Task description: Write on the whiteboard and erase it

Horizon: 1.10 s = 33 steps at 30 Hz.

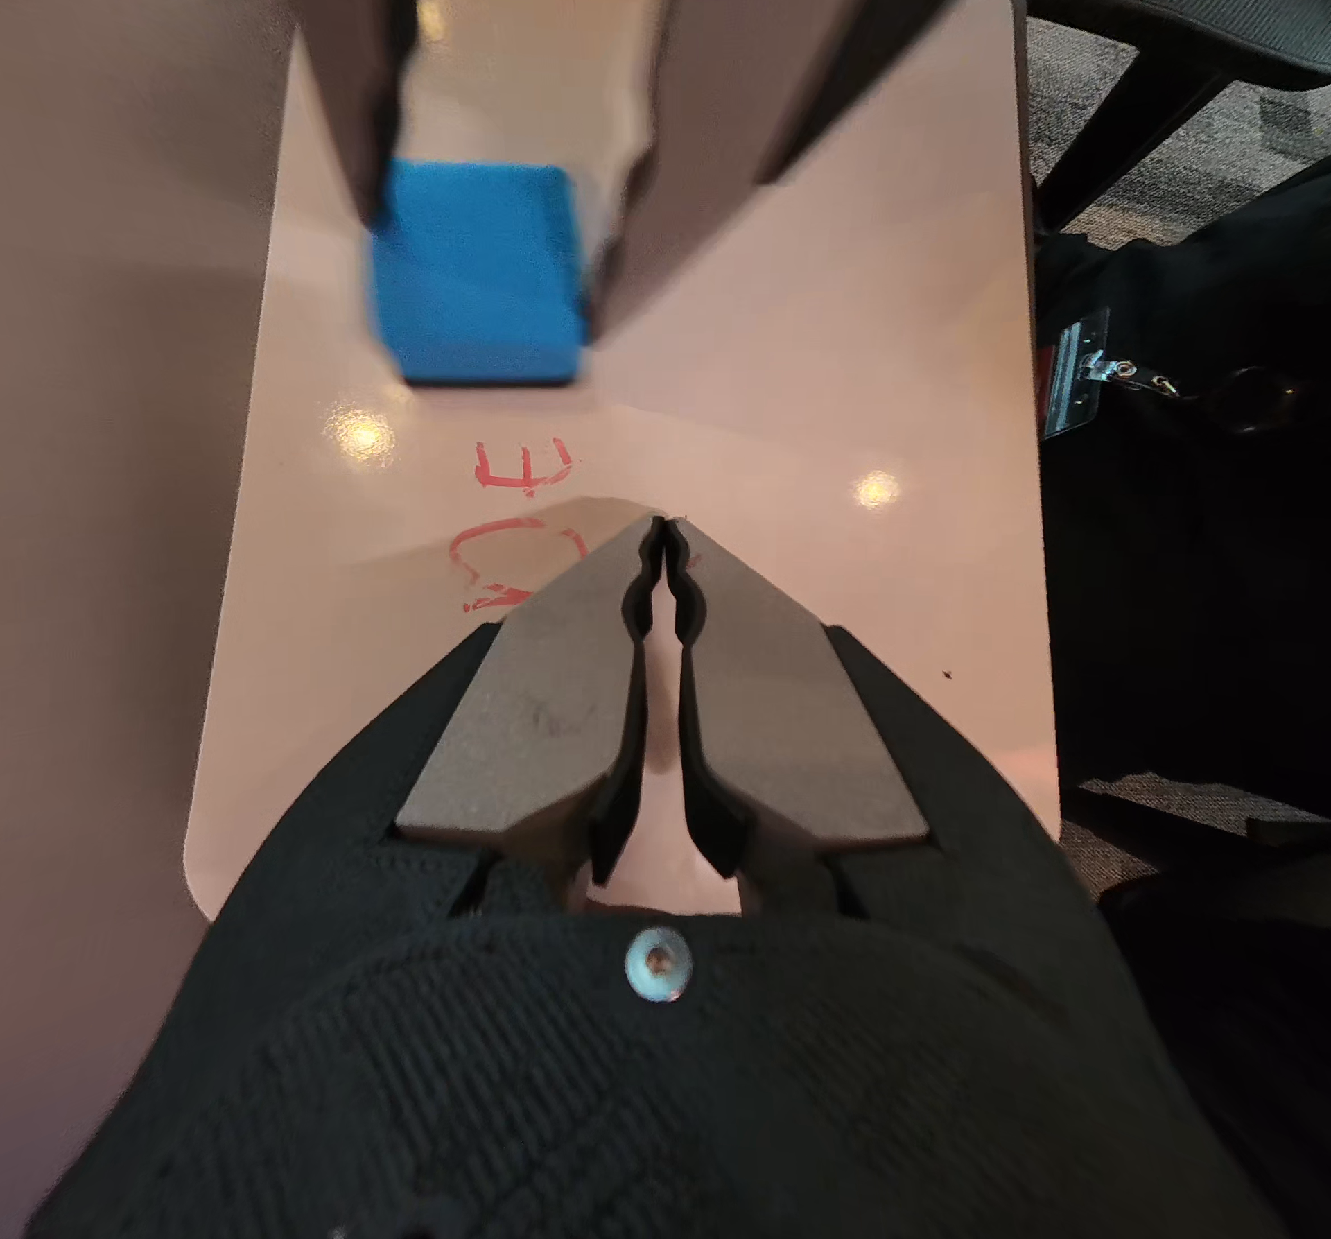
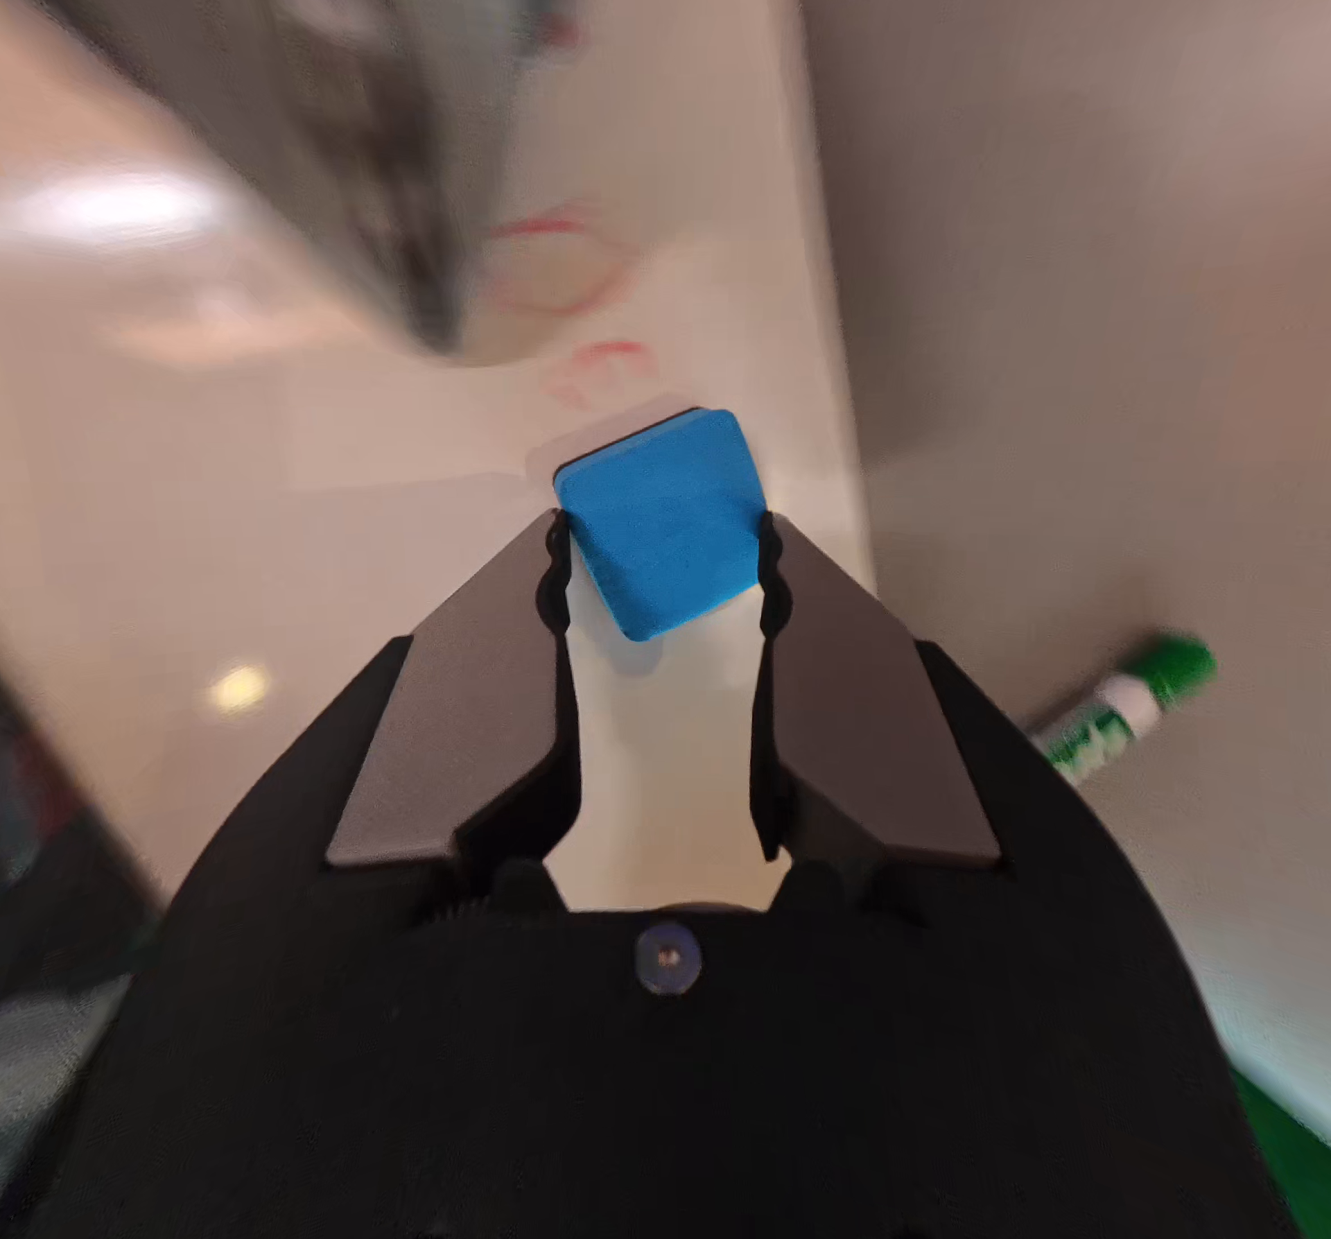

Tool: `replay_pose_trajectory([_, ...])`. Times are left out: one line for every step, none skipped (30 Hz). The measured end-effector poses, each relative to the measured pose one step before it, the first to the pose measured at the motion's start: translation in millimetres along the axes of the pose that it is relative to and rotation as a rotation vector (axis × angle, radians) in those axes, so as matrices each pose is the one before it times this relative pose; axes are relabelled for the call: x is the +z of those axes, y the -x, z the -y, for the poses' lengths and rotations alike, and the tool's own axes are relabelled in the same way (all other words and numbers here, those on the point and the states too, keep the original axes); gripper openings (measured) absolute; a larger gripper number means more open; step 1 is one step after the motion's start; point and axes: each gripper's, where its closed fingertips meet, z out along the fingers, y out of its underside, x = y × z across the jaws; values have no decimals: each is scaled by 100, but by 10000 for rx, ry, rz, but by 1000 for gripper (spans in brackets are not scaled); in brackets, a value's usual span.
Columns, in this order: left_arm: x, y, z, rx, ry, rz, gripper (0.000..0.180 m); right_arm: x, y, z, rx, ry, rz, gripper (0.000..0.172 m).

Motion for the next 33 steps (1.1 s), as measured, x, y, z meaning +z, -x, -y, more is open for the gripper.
replay_pose_trajectory([6, 60, 38, -31, -33, 30, 0, -548, 2701, 684, -781, -414, 1005, 52])
replay_pose_trajectory([4, 11, 15, -22, -27, -5, 0, -165, 990, 383, 79, -175, 492, 52])
replay_pose_trajectory([-9, 13, -6, -16, -11, -13, 0, 100, -1648, -280, 772, 113, -533, 52])
replay_pose_trajectory([-15, 31, -9, -14, 6, 1, 0, 275, -3505, -1150, 990, 532, -1498, 51])
replay_pose_trajectory([-17, 22, -19, 15, 9, 30, 0, 208, -1326, -556, 175, 250, -561, 51])
replay_pose_trajectory([-9, -3, -16, 28, 10, 20, 0, -400, 1490, 117, -630, -93, 555, 52])
replay_pose_trajectory([-18, -32, -25, 6, -7, -7, 0, -526, 2467, 561, -980, -322, 794, 52])
replay_pose_trajectory([-20, -29, -29, -14, -9, -24, 0, -277, 1674, 644, -342, -300, 640, 51])
replay_pose_trajectory([-31, -3, -47, -12, 4, -14, 0, 101, -805, -46, 514, 92, -227, 52])
replay_pose_trajectory([-42, 5, -45, 0, 21, 4, 0, 342, -2713, -651, 962, 347, -1035, 51])
replay_pose_trajectory([-49, -26, -64, 25, 30, 19, 0, 403, -2137, -626, 465, 364, -848, 52])
replay_pose_trajectory([-42, -64, -66, 39, 27, 13, 0, -126, 695, 359, -257, -129, 383, 52])
replay_pose_trajectory([-46, -128, -90, 14, 0, -11, 0, -426, 2176, 730, -932, -325, 774, 52])
replay_pose_trajectory([-82, -137, -128, -61, -36, -15, 0, -435, 2581, 1068, -705, -430, 1026, 52])
replay_pose_trajectory([-182, -123, -244, -114, -36, 57, 0, -12, 566, 468, 28, 29, 271, 52])
replay_pose_trajectory([-323, -66, -401, -86, -8, 212, 0, 198, -1584, -89, 438, 290, -627, 51])
replay_pose_trajectory([-419, -27, -518, -1, 25, 345, 0, 429, -2520, -624, 486, 530, -1094, 52])
replay_pose_trajectory([-459, -120, -589, 122, 111, 285, 0, 301, -989, 15, 85, 186, -381, 51])
replay_pose_trajectory([-506, 125, -629, 48, 280, 308, 0, -142, 1045, 693, -384, -212, 495, 52])
replay_pose_trajectory([-475, 584, -561, -109, 272, 489, 0, -343, 2025, 919, -772, -359, 742, 52])
replay_pose_trajectory([-301, 518, -380, -129, 120, 386, 0, -230, 1658, 790, -487, -240, 635, 52])
replay_pose_trajectory([-98, 67, -133, -47, -57, 61, 0, 102, -229, 123, 106, 137, -64, 52])
replay_pose_trajectory([68, -185, 83, 5, -159, -158, 0, 297, -2011, -264, 701, 228, -748, 51])
replay_pose_trajectory([123, -120, 184, -44, -175, -182, 0, 488, -2586, -787, 756, 473, -1037, 52])
replay_pose_trajectory([108, 39, 152, -94, -120, -110, 0, 104, -385, 77, 396, 29, 25, 51])
replay_pose_trajectory([35, 49, 50, -40, -34, -47, 0, -215, 977, 156, -638, -27, 225, 52])
replay_pose_trajectory([-15, -2, -22, 82, 13, 16, 0, -430, 2037, 529, -853, -273, 515, 52])
replay_pose_trajectory([-89, -178, -157, 352, -4, 33, 0, -378, 1490, 392, -355, -199, 569, 52])
replay_pose_trajectory([-181, -428, -243, 193, 81, -135, 0, -28, -154, -155, 73, 52, 5, 52])
replay_pose_trajectory([-167, -501, -260, 117, 94, -182, 0, 227, -1894, -674, 826, 274, -609, 52])
replay_pose_trajectory([-147, -428, -235, 194, 57, -97, 0, 395, -2427, -972, 868, 397, -825, 52])
replay_pose_trajectory([-142, -278, -210, 121, 42, -15, 0, 41, -282, -7, 435, -140, 184, 51])
replay_pose_trajectory([-106, -108, -164, -34, 18, 50, 0, -212, 887, 37, -649, -92, 241, 52])
